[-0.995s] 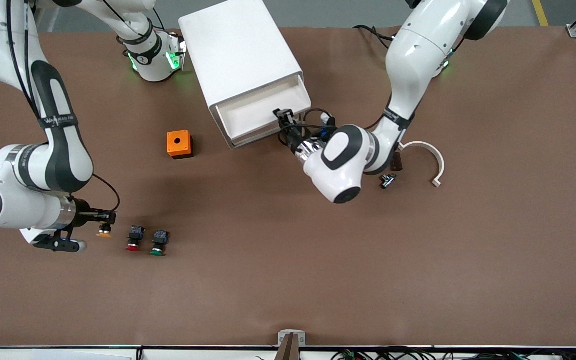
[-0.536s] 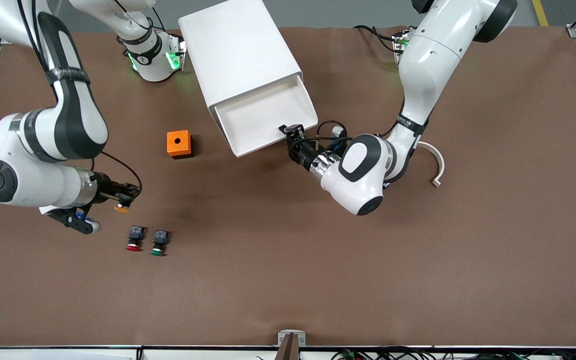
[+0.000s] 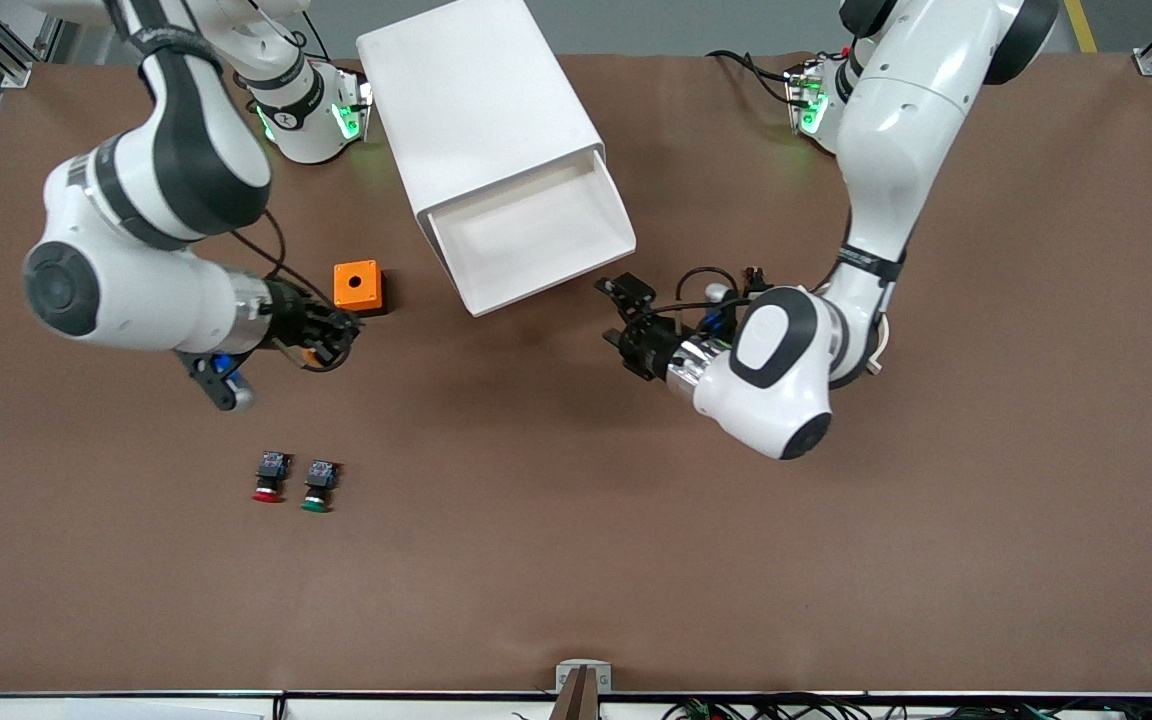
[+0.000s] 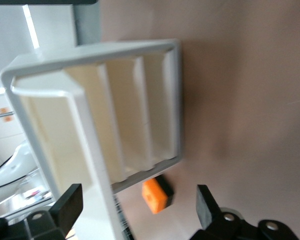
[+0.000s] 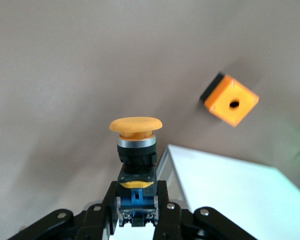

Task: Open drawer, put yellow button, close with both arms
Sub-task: 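Lift the yellow button with the right gripper toward the open drawer, then lower the yellow button into the drawer and open the right gripper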

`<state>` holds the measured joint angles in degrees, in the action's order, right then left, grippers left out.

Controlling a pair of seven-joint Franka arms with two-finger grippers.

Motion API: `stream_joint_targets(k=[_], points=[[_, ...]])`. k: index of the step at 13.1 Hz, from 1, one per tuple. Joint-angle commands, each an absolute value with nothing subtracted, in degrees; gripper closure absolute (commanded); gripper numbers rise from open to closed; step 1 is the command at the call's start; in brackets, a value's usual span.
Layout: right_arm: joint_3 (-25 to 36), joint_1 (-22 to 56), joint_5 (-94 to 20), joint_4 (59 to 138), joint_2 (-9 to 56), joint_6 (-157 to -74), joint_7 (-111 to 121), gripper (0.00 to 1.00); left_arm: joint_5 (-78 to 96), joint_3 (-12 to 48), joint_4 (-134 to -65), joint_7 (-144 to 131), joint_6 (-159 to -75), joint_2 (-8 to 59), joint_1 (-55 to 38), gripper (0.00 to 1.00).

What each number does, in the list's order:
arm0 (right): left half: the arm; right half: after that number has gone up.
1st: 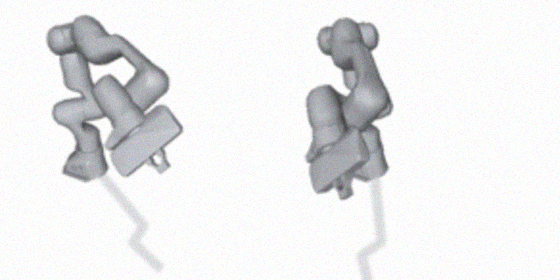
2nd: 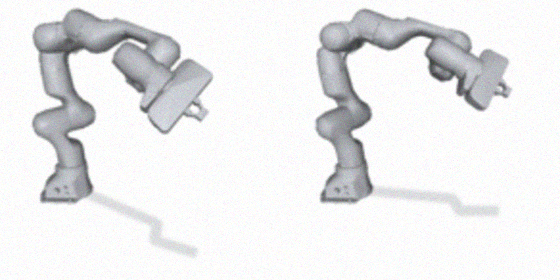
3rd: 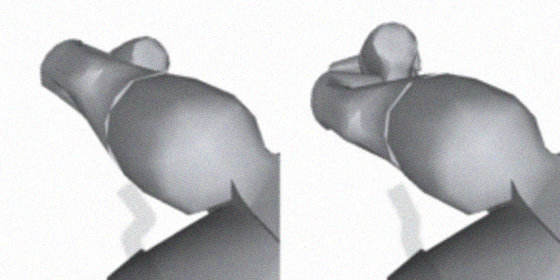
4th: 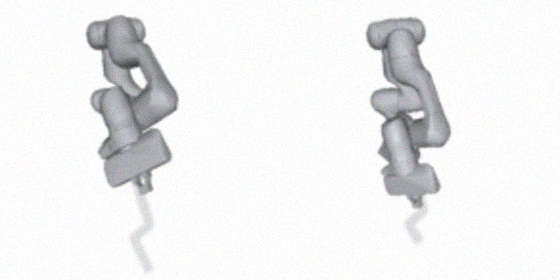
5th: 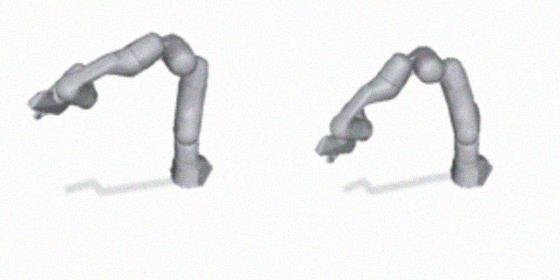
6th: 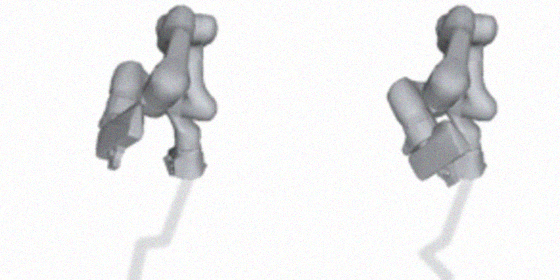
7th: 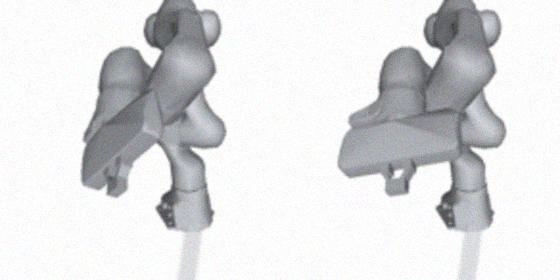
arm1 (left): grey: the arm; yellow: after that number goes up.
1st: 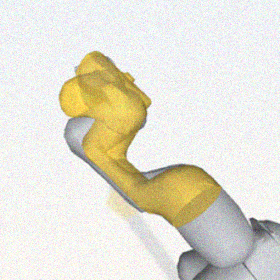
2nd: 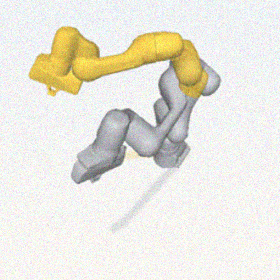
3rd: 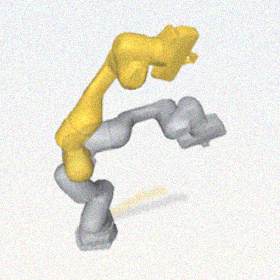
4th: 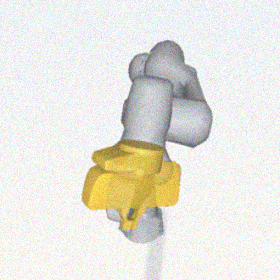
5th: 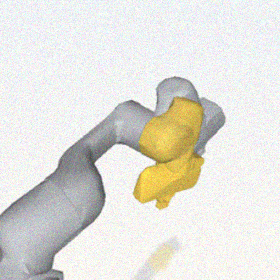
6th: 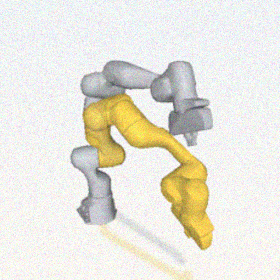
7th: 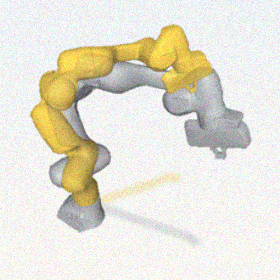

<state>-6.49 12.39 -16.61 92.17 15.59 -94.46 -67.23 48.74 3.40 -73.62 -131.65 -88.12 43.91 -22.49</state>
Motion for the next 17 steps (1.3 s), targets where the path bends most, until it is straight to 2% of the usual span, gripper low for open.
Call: stream_joint_targets(k=[1, 6, 10, 13, 15, 17], points=[[-6.24, 17.82, -17.67, 93.16, 13.1, -95.18, -77.74, 0.99, 40.81, 3.16, -72.86, -128.61, -86.84, 41.23, -18.74, 0.0], [-6.15, 26.52, -17.14, 93.69, 12.22, -100.44, -92.87, 0.99, 19.29, 3.51, -72.95, -113.48, -86.49, 34.82, -16.96, 0.0], [-6.15, 32.5, -16.44, 98.07, 12.48, -111.32, -102.11, 0.98, 14.96, 2.81, -73.04, -99.1, -81.4, 31.56, -16.52, 0.0], [-6.06, 36.55, -15.3, 100.1, 12.74, -115.74, -107.03, 0.98, 8.71, 3.16, -73.04, -85.21, -81.12, 29.71, -16.87, 0.0], [-6.15, 38.49, -12.84, 101.33, 12.92, -118.11, -110.47, 0.92, 7.48, 2.99, -73.04, -80.18, -81.12, 29.62, -16.7, 0.0], [-6.15, 38.85, -11.61, 103.09, 12.92, -119.88, -111.18, 0.74, 5.38, 3.25, -73.04, -72.99, -81.21, 29.44, -16.87, 0.0]])
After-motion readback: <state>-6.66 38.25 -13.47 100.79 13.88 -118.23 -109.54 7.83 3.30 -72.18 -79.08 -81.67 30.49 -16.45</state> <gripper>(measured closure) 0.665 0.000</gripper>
